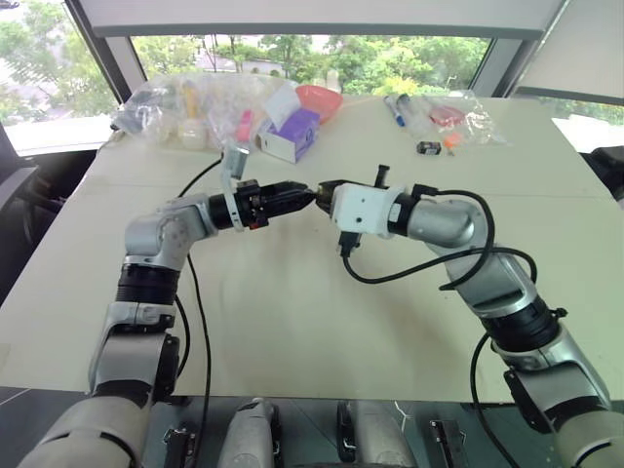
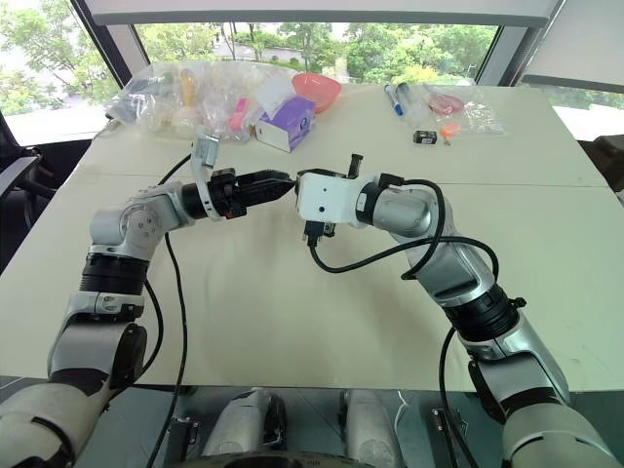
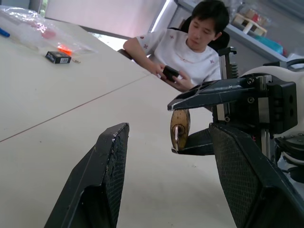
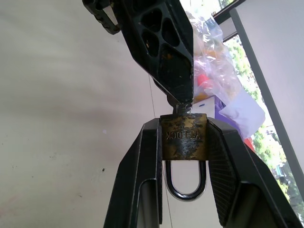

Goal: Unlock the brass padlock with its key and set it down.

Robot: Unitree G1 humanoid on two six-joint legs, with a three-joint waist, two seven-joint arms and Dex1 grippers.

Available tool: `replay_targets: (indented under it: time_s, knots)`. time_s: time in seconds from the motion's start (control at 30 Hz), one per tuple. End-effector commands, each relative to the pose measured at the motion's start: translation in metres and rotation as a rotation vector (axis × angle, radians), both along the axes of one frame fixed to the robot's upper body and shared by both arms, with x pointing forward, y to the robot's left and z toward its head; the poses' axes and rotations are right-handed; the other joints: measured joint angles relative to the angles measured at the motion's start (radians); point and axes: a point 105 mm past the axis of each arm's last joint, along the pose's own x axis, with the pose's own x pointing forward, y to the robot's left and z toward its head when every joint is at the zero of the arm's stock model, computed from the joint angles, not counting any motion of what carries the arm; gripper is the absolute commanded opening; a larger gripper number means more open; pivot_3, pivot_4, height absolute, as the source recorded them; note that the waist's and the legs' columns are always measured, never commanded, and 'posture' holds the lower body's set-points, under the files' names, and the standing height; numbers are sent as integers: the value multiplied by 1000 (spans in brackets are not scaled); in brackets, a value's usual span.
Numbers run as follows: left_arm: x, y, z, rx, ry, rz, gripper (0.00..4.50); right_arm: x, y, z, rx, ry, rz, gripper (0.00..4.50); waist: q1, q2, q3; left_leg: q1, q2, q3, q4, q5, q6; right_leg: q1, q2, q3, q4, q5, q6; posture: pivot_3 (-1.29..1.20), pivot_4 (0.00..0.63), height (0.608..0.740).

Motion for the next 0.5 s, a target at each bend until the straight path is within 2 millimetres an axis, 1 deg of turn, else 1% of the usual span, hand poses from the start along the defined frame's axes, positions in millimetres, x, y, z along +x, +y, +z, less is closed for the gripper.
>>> replay_targets:
  time_s: [0.03, 0.1, 0.17, 0.33, 0.43, 0.5]
  knots:
    - [1, -4, 10, 2, -53, -21, 1938, -7, 3, 16, 30, -53, 19, 696, 0, 0, 0, 0, 0, 0, 0, 0, 0, 0, 0, 0, 0, 0, 0, 0, 150, 734]
    - [1, -4, 10, 2, -53, -29, 935, -8, 4, 16, 31, -52, 21, 696, 0, 0, 0, 0, 0, 0, 0, 0, 0, 0, 0, 0, 0, 0, 0, 0, 150, 734]
    - [1, -5, 10, 3, -59, -39, 25, -9, 4, 17, 33, -49, 22, 696, 1, 0, 0, 0, 0, 0, 0, 0, 0, 0, 0, 0, 0, 0, 0, 0, 150, 734]
    - [2, -4, 10, 38, -90, -37, 25, -10, 4, 16, 35, -44, 21, 696, 0, 0, 0, 0, 0, 0, 0, 0, 0, 0, 0, 0, 0, 0, 0, 0, 150, 734]
    - [2, -4, 11, 86, -157, -29, 25, -11, 4, 16, 36, -38, 25, 696, 0, 0, 0, 0, 0, 0, 0, 0, 0, 0, 0, 0, 0, 0, 0, 0, 150, 734]
    - [2, -5, 12, 135, -250, -13, 25, -11, 4, 15, 37, -33, 25, 696, 1, 0, 0, 0, 0, 0, 0, 0, 0, 0, 0, 0, 0, 0, 0, 0, 150, 734]
